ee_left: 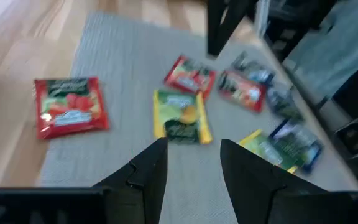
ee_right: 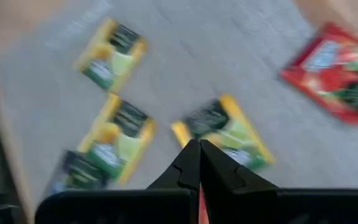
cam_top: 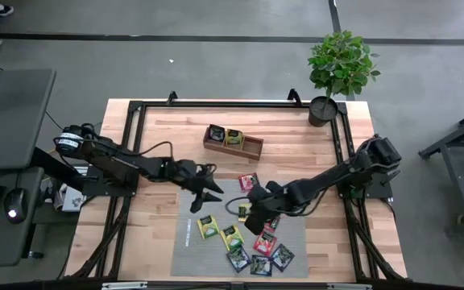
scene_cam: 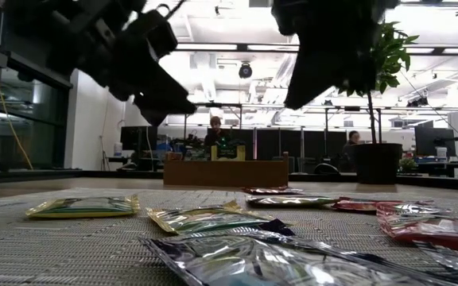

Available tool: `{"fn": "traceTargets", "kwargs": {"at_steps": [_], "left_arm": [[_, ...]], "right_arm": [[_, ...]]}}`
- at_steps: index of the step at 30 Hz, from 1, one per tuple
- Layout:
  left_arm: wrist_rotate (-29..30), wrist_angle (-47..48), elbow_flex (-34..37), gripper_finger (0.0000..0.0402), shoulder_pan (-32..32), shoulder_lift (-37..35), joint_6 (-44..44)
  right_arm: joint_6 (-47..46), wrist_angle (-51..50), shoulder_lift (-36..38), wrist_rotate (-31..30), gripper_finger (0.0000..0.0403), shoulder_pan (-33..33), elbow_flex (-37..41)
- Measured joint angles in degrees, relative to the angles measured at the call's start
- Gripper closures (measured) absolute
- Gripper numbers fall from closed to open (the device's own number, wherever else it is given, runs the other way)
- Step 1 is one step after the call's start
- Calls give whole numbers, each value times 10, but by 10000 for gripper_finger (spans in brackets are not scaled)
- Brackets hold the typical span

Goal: Pick & Place Tea
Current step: Put the yellow tea bag into the middle section of the wooden organizer

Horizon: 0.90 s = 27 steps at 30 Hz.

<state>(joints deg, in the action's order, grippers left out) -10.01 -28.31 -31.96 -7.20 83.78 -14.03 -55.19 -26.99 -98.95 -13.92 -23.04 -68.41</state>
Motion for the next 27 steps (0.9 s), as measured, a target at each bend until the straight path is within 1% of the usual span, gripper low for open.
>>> {"fn": "traceTargets", "kwargs": {"at_steps": [3,5,7,10,13,17,20,23,27], "left_arm": [[13,-42,16,255,-17,0,-17],[15,-55,16,255,-26,0,-17],[23,-66,16,255,-35,0,-17],[35,-80,15,255,-39,18,-15],[33,-97,16,255,-37,34,-30],[31,-134,15,255,-37,66,-59],[30,-168,15,255,-37,88,-84],[30,-179,15,255,-37,102,-107],[30,-196,15,255,-37,121,-124]], "right_arm": [[-8,134,33,3,403,-10,97],[12,226,47,6,403,-15,153],[23,280,54,11,403,-16,196],[26,293,54,10,403,-14,236],[33,295,53,12,403,-10,255],[66,296,52,32,403,-3,258],[98,300,52,34,403,2,258],[133,298,52,37,403,9,258],[180,298,52,56,403,23,258]]}}
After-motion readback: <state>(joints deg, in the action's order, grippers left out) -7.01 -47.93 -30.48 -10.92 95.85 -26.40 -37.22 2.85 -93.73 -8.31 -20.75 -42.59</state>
